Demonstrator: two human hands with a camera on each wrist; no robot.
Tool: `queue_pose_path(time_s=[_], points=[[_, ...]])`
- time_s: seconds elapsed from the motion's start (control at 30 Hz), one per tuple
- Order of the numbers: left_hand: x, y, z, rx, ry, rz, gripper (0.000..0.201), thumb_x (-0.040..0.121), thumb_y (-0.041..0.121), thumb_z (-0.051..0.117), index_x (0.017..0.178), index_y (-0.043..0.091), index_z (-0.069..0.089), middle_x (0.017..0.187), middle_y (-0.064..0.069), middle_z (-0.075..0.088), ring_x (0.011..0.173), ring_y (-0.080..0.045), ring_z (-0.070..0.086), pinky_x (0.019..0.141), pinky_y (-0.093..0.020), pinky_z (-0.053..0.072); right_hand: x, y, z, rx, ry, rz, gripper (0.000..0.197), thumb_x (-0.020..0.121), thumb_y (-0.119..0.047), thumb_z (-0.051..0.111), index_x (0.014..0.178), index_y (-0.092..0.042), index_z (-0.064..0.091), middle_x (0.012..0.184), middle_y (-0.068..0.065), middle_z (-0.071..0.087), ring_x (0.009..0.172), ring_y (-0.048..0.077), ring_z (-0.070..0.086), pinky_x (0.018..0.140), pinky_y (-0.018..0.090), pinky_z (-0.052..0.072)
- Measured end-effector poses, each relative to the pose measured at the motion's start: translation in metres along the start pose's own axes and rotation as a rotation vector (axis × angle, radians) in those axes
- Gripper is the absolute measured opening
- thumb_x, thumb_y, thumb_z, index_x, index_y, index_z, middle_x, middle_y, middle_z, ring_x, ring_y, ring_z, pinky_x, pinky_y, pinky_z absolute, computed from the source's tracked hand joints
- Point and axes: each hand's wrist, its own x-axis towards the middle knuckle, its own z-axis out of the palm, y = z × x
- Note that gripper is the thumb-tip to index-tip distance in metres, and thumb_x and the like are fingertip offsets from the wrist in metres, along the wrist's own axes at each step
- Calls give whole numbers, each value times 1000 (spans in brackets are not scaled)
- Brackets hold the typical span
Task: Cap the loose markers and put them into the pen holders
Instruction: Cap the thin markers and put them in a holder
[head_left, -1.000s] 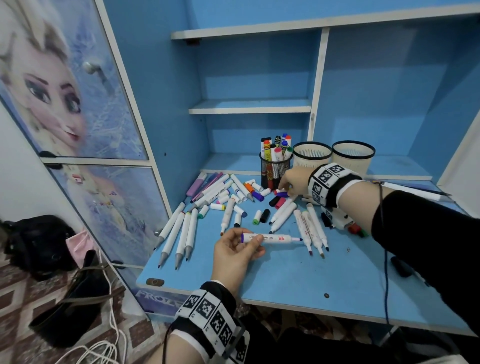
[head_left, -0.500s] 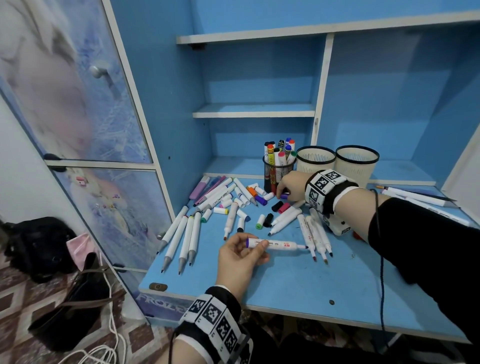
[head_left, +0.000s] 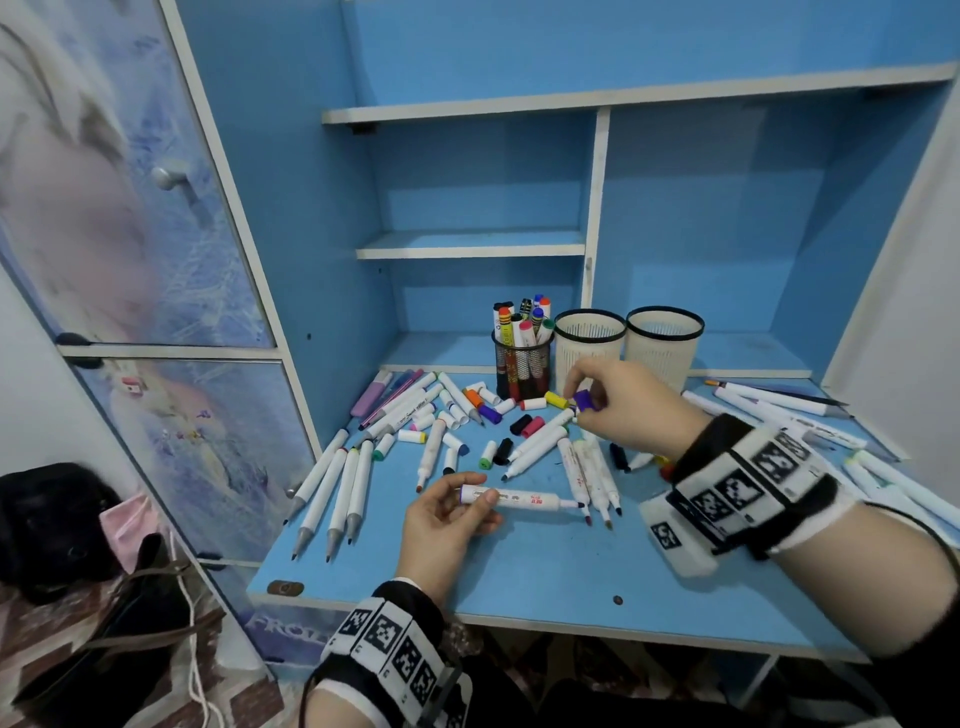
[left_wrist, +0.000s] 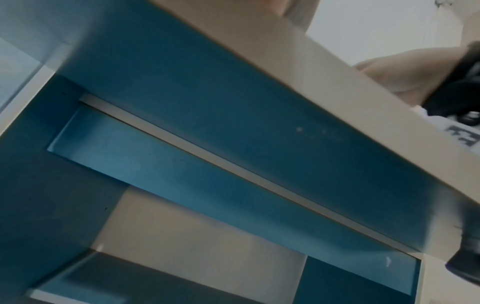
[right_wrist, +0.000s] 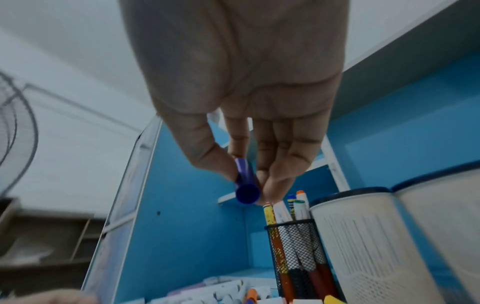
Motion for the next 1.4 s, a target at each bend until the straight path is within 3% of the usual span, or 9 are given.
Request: queue_pose_path(time_s=[0.23, 0.3, 0.37, 0.53, 0.7, 0.87, 1.13, 1.3, 1.4], points=[[-2, -1, -1, -5, -34, -1, 10, 82, -2, 63, 92, 0, 63, 70, -14, 69, 59, -18, 66, 60, -20, 56, -61, 27, 2, 216, 159, 139, 24, 81, -3, 59, 87, -26, 57, 66, 2, 55, 61, 16, 50, 56, 22, 39], [-2, -2, -1, -20, -43, 1, 11, 83, -2, 63, 94, -1, 63, 72, -15, 69, 60, -19, 66, 60, -20, 56, -72, 35, 5, 410, 191, 184, 24, 81, 1, 58, 87, -23, 59, 68, 12, 59, 59, 17, 50, 55, 23, 41], [-2, -3, -1, -31, -44, 8, 11, 83, -3, 62, 93, -1, 63, 72, -15, 69, 59, -18, 65, 59, -20, 56, -81, 42, 12, 650, 220, 236, 25, 81, 5, 59, 90, -19, 60, 76, 21, 64, 63, 20, 56, 62, 29, 47], [-2, -6, 0, -48, -30, 23, 11, 82, -5, 61, 93, -2, 63, 69, -14, 69, 55, -17, 64, 58, -20, 56, -89, 49, 45, 1222, 406, 354, 26, 83, 11, 58, 91, -13, 60, 80, 13, 69, 74, 24, 63, 73, 32, 51], [-3, -5, 2, -29, -24, 33, 11, 82, -5, 61, 92, -1, 63, 69, -12, 70, 55, -17, 65, 58, -20, 56, -86, 42, 74, 1573, 511, 424, 23, 86, 12, 54, 96, -8, 56, 78, 16, 67, 71, 22, 62, 66, 26, 54], [-4, -5, 2, -13, -31, 40, 11, 82, -7, 60, 90, 0, 63, 68, -11, 69, 55, -16, 65, 57, -18, 55, -87, 34, 93, 1678, 461, 447, 22, 86, 10, 55, 99, -8, 57, 74, 13, 70, 70, 23, 63, 61, 24, 53], [-3, -8, 1, 52, -117, 30, 18, 74, -10, 67, 89, -1, 63, 75, -10, 70, 63, -15, 67, 61, -18, 54, -87, 39, 101, 1680, 397, 391, 23, 82, 13, 57, 95, -6, 56, 83, 17, 69, 71, 22, 64, 64, 24, 54], [-3, -9, -1, 150, -175, 47, 20, 70, -10, 71, 87, 0, 67, 78, -5, 71, 70, -10, 66, 66, -15, 52, -90, 39, 107, 1571, 398, 345, 24, 80, 16, 58, 89, -6, 54, 79, 14, 70, 73, 23, 66, 66, 22, 54], [-4, -9, -1, 162, -183, 38, 20, 71, -8, 71, 88, 3, 69, 80, -5, 72, 72, -10, 66, 68, -14, 52, -91, 41, 109, 1502, 392, 306, 24, 81, 12, 60, 95, -7, 58, 79, 12, 71, 73, 21, 66, 68, 23, 54]])
